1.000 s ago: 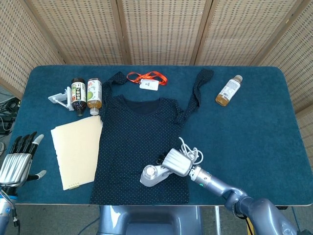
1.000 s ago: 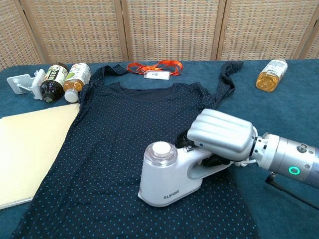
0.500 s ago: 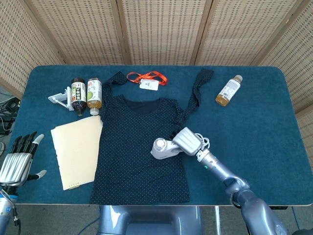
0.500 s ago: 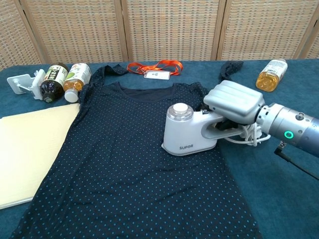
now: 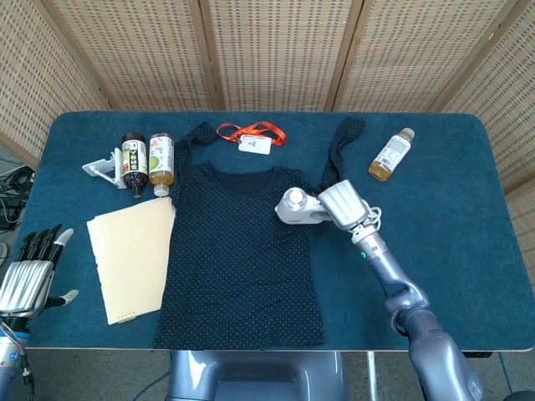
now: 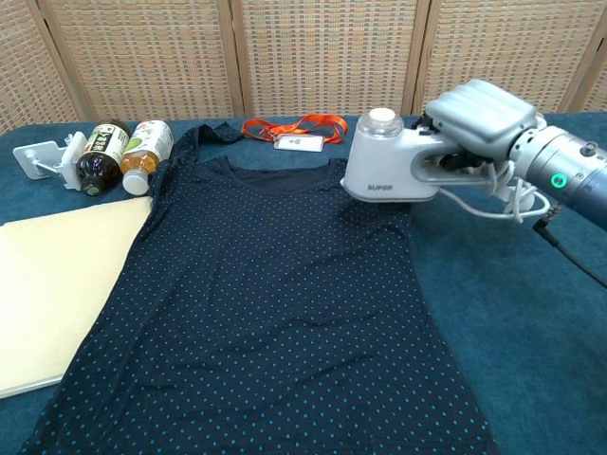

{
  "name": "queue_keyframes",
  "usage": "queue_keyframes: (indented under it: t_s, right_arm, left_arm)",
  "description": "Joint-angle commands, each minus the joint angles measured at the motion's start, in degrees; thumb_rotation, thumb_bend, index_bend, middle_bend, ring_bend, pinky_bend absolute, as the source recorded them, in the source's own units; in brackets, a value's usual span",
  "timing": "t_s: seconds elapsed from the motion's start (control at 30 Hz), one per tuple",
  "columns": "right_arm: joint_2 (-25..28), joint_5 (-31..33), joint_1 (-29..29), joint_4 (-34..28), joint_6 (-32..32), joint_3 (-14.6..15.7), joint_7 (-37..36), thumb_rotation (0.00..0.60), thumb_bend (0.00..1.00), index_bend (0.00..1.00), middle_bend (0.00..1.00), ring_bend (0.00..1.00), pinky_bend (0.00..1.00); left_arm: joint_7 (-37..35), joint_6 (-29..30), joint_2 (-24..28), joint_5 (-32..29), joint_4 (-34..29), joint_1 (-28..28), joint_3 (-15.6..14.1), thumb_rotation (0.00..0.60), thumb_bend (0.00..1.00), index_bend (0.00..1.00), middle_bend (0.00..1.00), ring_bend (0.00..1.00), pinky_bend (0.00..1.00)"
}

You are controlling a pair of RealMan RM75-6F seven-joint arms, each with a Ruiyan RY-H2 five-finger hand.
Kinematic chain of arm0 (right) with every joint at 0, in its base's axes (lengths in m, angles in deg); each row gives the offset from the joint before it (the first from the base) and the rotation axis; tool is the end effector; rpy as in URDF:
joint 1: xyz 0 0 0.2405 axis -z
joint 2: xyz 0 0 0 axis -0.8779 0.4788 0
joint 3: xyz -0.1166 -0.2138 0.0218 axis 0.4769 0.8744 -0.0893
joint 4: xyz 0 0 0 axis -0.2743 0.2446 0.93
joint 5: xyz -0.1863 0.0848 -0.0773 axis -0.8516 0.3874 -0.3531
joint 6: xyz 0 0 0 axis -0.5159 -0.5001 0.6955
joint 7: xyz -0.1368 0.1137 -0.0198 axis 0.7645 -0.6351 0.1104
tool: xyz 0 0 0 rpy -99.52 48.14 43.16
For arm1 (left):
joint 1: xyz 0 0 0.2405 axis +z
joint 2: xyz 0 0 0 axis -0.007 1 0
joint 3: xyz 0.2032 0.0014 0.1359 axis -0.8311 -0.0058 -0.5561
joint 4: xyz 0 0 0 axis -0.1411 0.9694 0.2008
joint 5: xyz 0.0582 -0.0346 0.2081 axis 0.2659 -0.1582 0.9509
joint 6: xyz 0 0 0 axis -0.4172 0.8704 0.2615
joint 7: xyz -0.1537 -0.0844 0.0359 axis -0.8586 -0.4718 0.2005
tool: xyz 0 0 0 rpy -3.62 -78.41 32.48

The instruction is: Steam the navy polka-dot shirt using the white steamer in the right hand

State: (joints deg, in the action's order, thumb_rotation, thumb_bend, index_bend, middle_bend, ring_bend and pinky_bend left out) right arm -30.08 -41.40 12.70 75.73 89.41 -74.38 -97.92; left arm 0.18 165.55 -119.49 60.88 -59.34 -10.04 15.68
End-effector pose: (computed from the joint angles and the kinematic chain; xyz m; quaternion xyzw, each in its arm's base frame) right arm -0.1712 -0.4550 -0.0189 0.7422 -0.1282 0.4153 0.5102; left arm -0.2865 0.2300 0.1177 -0.6409 -0.3895 -0.3001 0.5895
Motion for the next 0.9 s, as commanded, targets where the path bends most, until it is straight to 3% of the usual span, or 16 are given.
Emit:
queue_keyframes:
  t_s: [0.03,0.3,0.5,0.7,0.8,0.87,0.9]
  right_arm:
    - [1.71,1.9,0.23,1.44,-1.58,-1.56,0.09,0.6,1.0,0.78,0.66,0.72,1.0]
    - [6.43,3.97,3.6,3.02,-4.74,-2.29,-0.91,0.6,1.0,0.78,0.65,0.71,1.0]
    - [8.71,1.34,6.91,2.07,-4.3,1.19,-3.77,0.6,1.0,0.77,0.63,0.69,1.0]
    - [8.6,-0.9,8.23,2.51,-4.16,3.95,-2.07,0.6,0.99,0.65,0.53,0.6,1.0]
    - [8.28,-0.86,8.6,2.6,-4.72,4.14,-0.92,0.6,0.84,0.55,0.46,0.53,0.94]
    - [8.0,-0.3,8.81,2.65,-5.46,3.77,-0.01,0.6,0.54,0.38,0.32,0.4,0.69]
    - [7.95,-0.14,8.88,2.73,-5.75,3.66,0.31,0.6,0.45,0.33,0.28,0.35,0.6]
  left_arm:
    - [-0.21,-0.3,0.1,-0.19,-0.05,-0.04,-0.04,0.6,0.0,0.0,0.0,0.0,0.0]
    - [-0.41,0.35,0.49,1.23,-0.61,0.07,-0.31,0.6,0.0,0.0,0.0,0.0,0.0]
    - [0.02,0.47,0.47,2.24,-1.32,-0.09,-0.52,0.6,0.0,0.0,0.0,0.0,0.0]
    - [0.76,0.35,0.35,2.62,-1.92,-0.17,-0.77,0.6,0.0,0.0,0.0,0.0,0.0]
    - [0.76,0.71,0.38,2.87,-2.0,0.03,-0.88,0.6,0.0,0.0,0.0,0.0,0.0]
    - [0.61,0.86,0.42,2.96,-1.95,0.18,-0.97,0.6,0.0,0.0,0.0,0.0,0.0]
    - [0.58,0.91,0.44,2.98,-1.93,0.22,-1.0,0.6,0.0,0.0,0.0,0.0,0.0]
